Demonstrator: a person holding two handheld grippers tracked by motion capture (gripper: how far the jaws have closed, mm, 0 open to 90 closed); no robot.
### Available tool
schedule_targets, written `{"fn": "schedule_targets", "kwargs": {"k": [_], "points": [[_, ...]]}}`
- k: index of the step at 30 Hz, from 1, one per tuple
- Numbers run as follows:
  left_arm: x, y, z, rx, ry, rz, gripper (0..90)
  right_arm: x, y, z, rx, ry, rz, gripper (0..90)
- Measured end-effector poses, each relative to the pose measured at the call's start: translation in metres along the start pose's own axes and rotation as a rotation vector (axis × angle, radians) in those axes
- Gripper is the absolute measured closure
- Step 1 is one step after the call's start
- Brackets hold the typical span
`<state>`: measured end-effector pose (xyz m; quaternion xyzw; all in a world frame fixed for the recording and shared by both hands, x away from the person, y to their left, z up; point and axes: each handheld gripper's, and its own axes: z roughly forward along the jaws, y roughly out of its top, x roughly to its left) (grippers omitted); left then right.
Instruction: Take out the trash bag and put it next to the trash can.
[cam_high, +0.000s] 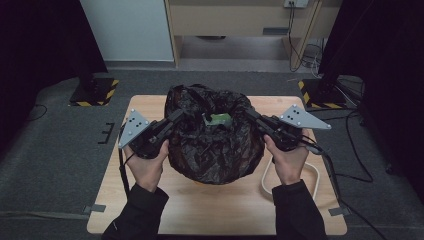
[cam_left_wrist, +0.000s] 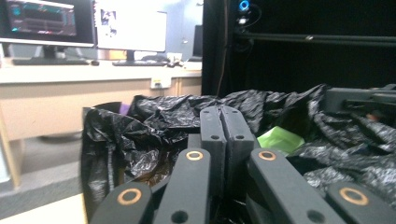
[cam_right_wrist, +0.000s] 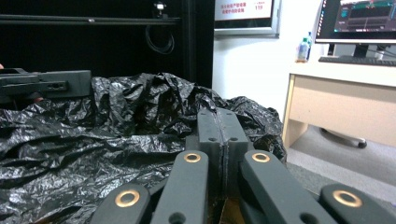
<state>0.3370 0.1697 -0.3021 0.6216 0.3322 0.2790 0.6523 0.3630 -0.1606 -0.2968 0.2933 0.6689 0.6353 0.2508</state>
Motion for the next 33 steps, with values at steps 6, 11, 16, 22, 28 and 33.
{"fn": "schedule_targets", "kwargs": {"k": [6,11,16,22,28,33], "points": [[-0.015,0.006,0.003,-0.049,-0.073,-0.002,88.6,0.008,0.012,0.001,-0.019,0.036,-0.053,90.0],[-0.025,0.011,0.008,-0.067,-0.101,-0.001,88.7,0.015,0.019,0.005,-0.038,0.078,-0.07,90.0],[-0.036,0.009,0.018,-0.076,-0.139,-0.008,88.8,0.024,0.023,0.009,-0.039,0.115,-0.092,90.0],[-0.047,0.005,0.026,-0.081,-0.175,0.001,88.8,0.032,0.026,0.014,-0.04,0.159,-0.11,90.0],[-0.049,0.002,0.03,-0.069,-0.193,-0.004,88.8,0.036,0.023,0.018,-0.034,0.194,-0.103,90.0],[-0.047,0.001,0.031,-0.068,-0.219,-0.028,86.0,0.036,0.022,0.019,-0.029,0.203,-0.105,90.0]]}}
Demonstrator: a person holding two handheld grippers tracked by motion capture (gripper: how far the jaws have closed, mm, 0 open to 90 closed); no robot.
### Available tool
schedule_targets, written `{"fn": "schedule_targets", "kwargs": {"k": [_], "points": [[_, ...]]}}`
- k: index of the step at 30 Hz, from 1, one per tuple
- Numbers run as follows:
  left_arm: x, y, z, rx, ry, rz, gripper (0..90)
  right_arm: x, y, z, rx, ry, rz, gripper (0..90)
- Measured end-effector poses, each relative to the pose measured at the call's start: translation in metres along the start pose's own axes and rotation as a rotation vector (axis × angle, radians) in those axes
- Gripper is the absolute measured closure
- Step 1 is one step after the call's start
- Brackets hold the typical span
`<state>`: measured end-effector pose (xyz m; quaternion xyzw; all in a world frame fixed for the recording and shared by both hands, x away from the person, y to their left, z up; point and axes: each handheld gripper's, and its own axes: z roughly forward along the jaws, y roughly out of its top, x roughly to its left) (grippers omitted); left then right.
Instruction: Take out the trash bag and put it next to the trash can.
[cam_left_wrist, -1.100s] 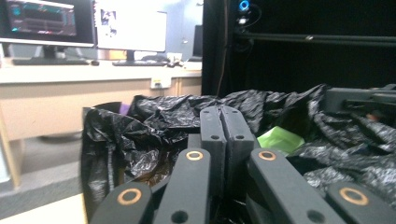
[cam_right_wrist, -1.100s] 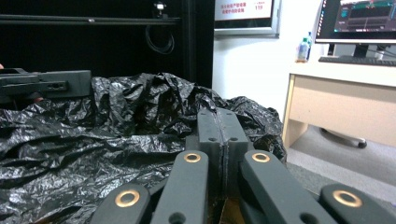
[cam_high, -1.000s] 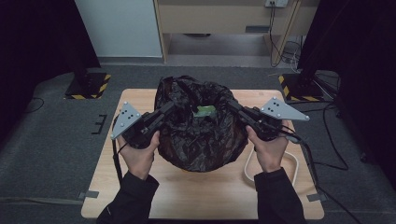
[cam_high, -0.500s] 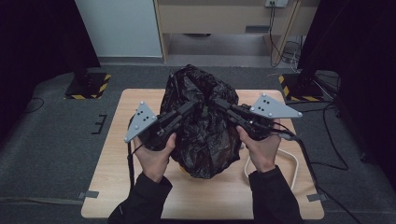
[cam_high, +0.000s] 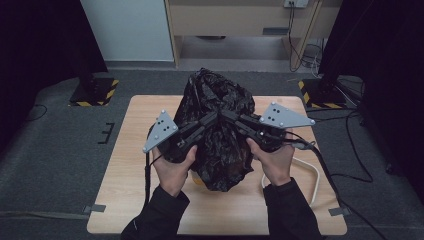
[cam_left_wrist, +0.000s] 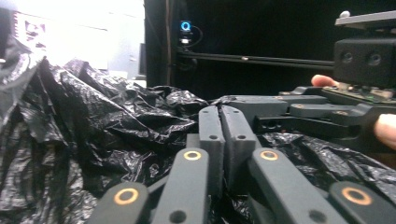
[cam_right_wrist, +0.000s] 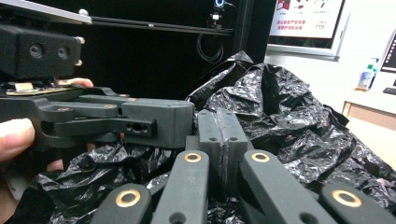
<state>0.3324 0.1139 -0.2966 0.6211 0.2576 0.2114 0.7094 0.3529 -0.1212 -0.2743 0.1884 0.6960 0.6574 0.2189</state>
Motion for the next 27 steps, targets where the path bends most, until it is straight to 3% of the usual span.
{"fn": "schedule_targets", "kwargs": {"k": [4,9,20,27], "points": [[0.0009,-0.0009,0.002,0.026,-0.026,0.001,77.7,-0.0009,0.0005,-0.0008,0.0,0.001,-0.001,90.0],[-0.0038,0.0,0.0062,0.054,-0.019,0.043,71.6,-0.0006,0.0035,-0.0006,-0.012,0.011,0.005,90.0],[-0.0061,0.0008,0.0095,0.085,-0.017,0.095,70.9,-0.0023,0.0064,-0.0041,-0.031,0.006,0.003,90.0],[-0.0065,0.0011,0.0097,0.096,-0.016,0.113,75.6,-0.0033,0.0081,-0.0056,-0.052,-0.006,0.006,90.0]]}}
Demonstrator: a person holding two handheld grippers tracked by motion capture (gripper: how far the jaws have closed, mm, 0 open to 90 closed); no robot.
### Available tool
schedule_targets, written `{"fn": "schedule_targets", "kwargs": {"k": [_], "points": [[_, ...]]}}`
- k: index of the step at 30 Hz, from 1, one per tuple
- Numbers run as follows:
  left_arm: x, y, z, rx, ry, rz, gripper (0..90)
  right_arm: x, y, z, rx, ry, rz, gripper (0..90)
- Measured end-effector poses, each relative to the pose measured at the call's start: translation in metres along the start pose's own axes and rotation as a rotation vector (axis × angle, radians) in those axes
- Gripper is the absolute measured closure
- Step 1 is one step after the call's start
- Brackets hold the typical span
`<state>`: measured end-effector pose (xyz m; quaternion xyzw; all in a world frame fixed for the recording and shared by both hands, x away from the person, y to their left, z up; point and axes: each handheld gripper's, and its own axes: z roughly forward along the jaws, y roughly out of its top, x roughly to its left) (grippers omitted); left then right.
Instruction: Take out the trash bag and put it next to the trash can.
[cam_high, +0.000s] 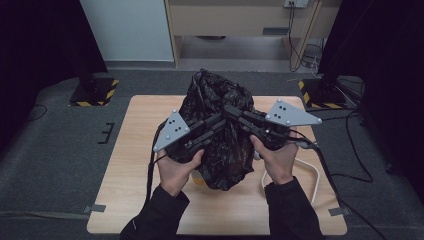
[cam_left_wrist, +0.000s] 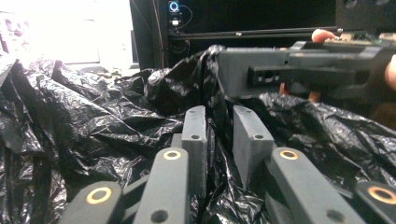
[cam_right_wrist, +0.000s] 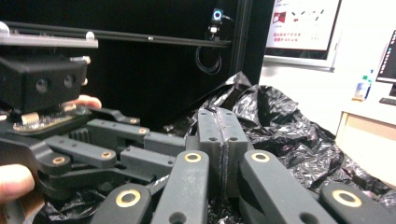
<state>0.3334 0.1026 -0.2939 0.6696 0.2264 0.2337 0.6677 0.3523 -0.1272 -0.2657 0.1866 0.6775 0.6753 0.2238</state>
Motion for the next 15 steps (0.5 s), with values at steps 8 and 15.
{"fn": "schedule_targets", "kwargs": {"k": [8,15], "points": [[-0.0023,0.0016,0.0025,0.027,0.023,0.017,84.8,0.0017,-0.002,0.0025,0.014,0.027,0.007,90.0],[-0.0015,0.0023,0.001,0.031,0.038,-0.007,89.0,0.0006,-0.0021,0.0012,0.009,0.009,0.0,78.1]]}}
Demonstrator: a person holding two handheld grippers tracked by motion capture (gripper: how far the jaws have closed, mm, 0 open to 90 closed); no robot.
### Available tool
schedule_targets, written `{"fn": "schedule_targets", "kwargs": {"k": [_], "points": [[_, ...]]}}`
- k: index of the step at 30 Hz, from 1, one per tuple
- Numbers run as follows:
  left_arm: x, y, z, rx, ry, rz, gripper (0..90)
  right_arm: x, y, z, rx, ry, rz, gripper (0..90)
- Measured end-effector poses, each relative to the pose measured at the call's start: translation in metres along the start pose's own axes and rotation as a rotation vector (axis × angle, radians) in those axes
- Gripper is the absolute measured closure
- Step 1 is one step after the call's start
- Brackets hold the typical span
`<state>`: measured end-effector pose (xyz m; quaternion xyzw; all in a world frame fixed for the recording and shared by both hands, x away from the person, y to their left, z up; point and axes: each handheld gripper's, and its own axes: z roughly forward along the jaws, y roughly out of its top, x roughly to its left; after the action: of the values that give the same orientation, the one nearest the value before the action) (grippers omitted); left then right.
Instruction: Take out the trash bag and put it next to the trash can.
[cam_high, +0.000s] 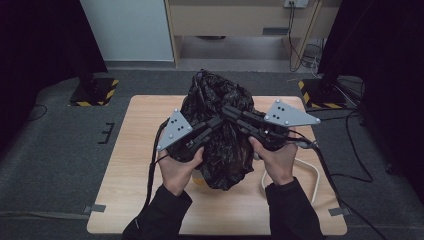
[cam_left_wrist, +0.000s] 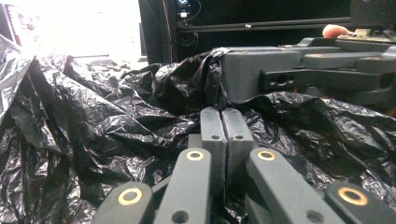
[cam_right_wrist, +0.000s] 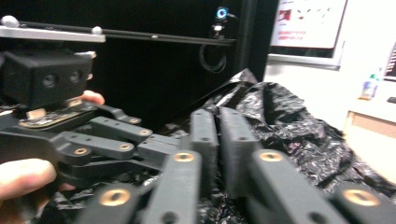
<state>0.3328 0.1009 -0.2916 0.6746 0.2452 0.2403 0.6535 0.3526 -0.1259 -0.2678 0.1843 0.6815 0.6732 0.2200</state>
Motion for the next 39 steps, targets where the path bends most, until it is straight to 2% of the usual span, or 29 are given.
{"fn": "schedule_targets", "kwargs": {"k": [5,7,8,12,15,17,20,22,25,27,30,32,39], "points": [[0.003,-0.001,-0.003,-0.012,0.016,-0.022,89.3,-0.004,0.003,-0.004,-0.013,-0.067,0.001,59.8],[0.005,-0.001,-0.005,-0.018,0.024,-0.034,89.3,-0.006,0.006,-0.007,-0.033,-0.093,0.003,51.6],[0.006,-0.001,-0.005,-0.023,0.023,-0.043,89.3,-0.007,0.007,-0.009,-0.043,-0.116,0.018,46.2],[0.01,0.0,-0.009,-0.041,0.032,-0.057,89.3,-0.013,0.012,-0.015,-0.035,-0.189,0.023,40.0],[0.011,0.002,-0.011,-0.054,0.042,-0.061,89.4,-0.017,0.012,-0.017,-0.019,-0.218,0.025,36.5],[0.013,0.004,-0.012,-0.06,0.048,-0.059,89.3,-0.021,0.009,-0.02,-0.024,-0.225,0.062,35.4],[0.016,0.005,-0.013,-0.068,0.057,-0.061,89.4,-0.028,0.003,-0.023,0.022,-0.281,0.04,34.2],[0.017,0.007,-0.013,-0.075,0.062,-0.061,89.4,-0.033,0.0,-0.026,0.005,-0.282,0.064,33.6],[0.017,0.01,-0.014,-0.082,0.07,-0.051,89.3,-0.038,-0.004,-0.03,0.028,-0.325,0.049,30.8],[0.018,0.013,-0.014,-0.089,0.076,-0.049,89.3,-0.042,-0.007,-0.034,0.012,-0.336,0.074,29.0],[0.019,0.018,-0.015,-0.102,0.083,-0.038,89.3,-0.048,-0.012,-0.039,0.042,-0.37,0.067,27.2],[0.019,0.021,-0.015,-0.115,0.09,-0.032,89.4,-0.051,-0.017,-0.044,0.034,-0.372,0.088,27.1],[0.022,0.034,-0.015,-0.145,0.111,-0.016,89.4,-0.066,-0.045,-0.065,0.077,-0.442,0.097,26.2]]}}
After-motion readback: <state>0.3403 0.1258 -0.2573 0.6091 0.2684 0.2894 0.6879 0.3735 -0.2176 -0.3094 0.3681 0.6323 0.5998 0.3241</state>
